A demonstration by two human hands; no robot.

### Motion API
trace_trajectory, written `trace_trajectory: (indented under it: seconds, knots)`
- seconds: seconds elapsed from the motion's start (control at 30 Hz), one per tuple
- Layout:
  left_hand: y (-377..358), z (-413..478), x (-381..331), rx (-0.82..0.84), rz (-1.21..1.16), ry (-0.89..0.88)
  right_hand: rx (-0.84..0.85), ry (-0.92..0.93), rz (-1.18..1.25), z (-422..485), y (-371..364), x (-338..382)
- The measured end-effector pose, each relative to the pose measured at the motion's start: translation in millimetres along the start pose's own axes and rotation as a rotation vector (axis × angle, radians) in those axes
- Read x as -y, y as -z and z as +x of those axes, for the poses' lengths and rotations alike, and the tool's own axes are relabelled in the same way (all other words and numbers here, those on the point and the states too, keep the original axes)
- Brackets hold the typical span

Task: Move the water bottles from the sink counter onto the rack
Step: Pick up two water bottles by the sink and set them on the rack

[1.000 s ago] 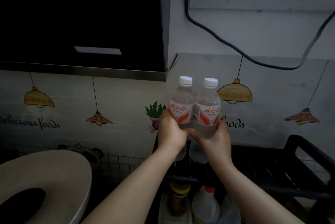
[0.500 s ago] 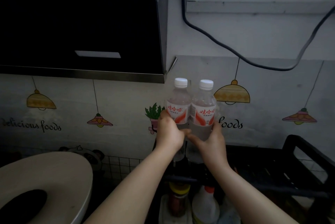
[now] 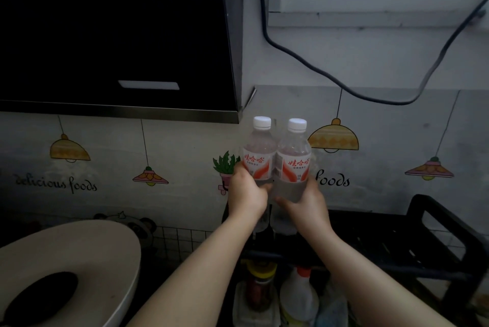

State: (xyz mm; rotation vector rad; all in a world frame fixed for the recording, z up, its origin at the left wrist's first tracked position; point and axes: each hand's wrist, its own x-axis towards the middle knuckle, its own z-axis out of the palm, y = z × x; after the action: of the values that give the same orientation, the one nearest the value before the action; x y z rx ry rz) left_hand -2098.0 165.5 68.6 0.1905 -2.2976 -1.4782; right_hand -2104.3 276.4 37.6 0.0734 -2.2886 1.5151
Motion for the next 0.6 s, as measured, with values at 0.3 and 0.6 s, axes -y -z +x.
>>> trace_trajectory:
  seconds: [0.3, 0.6]
  knots:
    - [-6.9, -2.9, 1.5, -0.091, 0.020, 0.008, -0.049, -0.057, -0.038, 1.3, -2.9, -5.3]
    - [-7.3, -9.6, 5.1, -0.052, 0.074, -0.057, -0.013, -0.056, -0.090, -4.3, 0.3, -3.3]
